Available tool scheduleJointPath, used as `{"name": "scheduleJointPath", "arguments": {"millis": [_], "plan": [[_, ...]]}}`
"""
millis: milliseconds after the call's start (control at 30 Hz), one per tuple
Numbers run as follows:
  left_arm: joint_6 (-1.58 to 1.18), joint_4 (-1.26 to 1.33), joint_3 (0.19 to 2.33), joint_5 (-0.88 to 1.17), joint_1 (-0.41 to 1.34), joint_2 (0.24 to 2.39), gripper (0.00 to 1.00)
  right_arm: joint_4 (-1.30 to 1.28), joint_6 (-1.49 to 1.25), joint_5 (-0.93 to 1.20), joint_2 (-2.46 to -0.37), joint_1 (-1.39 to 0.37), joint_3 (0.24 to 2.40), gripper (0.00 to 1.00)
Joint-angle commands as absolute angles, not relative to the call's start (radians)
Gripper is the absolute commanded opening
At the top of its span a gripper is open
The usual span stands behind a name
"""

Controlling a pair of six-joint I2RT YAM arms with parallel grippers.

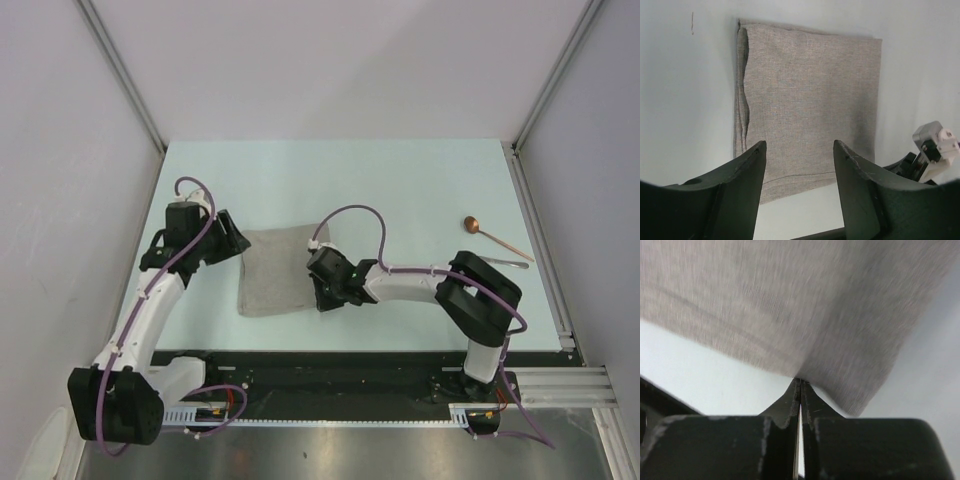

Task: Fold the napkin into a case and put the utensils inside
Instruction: Rotate the square-folded napkin at the center of the board.

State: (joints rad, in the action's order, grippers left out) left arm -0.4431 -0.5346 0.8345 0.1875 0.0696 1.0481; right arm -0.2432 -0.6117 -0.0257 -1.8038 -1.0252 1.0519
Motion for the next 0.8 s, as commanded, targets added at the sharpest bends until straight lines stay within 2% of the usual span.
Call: {"name": "scheduleJointPath", "arguments": {"millis": [0,100,133,233,267,400,500,633,767], "plan": [[-0.410,-0.514,0.896,0.244,0.072,1.046,0.62,-0.250,-0.591,-0.205,-1.874,-0.957,1.048,0.02],[-0.377,-0.540,0.958,0.294,0.072,1.130,0.71,-0.214,-0.536,-0.236,-1.890,-0.873,1.055,0.02],[-0.365,-0.538,0.974,0.311,0.072,1.158,0.78,-0.197,-0.482,-0.232,-1.904,-0.815,1.061,0.02],[-0.362,-0.558,1.061,0.339,0.074,1.273,0.81,-0.132,-0.346,-0.175,-1.980,-0.686,1.147,0.03],[-0.365,-0.551,1.075,0.333,0.074,1.294,0.82,-0.129,-0.318,-0.157,-2.014,-0.652,1.235,0.04],[-0.365,-0.563,1.204,0.289,0.075,1.475,0.84,-0.253,-0.273,-0.007,-2.160,-0.540,1.557,0.06],[-0.344,-0.621,1.293,0.224,0.077,1.610,0.85,-0.337,-0.317,0.092,-2.168,-0.494,1.652,0.07],[-0.304,-0.660,1.345,0.196,0.075,1.739,0.86,-0.347,-0.371,0.170,-2.063,-0.462,1.533,0.15],[-0.298,-0.660,1.300,0.140,0.069,1.781,0.86,-0.272,-0.402,0.276,-1.916,-0.459,1.335,0.29]]}}
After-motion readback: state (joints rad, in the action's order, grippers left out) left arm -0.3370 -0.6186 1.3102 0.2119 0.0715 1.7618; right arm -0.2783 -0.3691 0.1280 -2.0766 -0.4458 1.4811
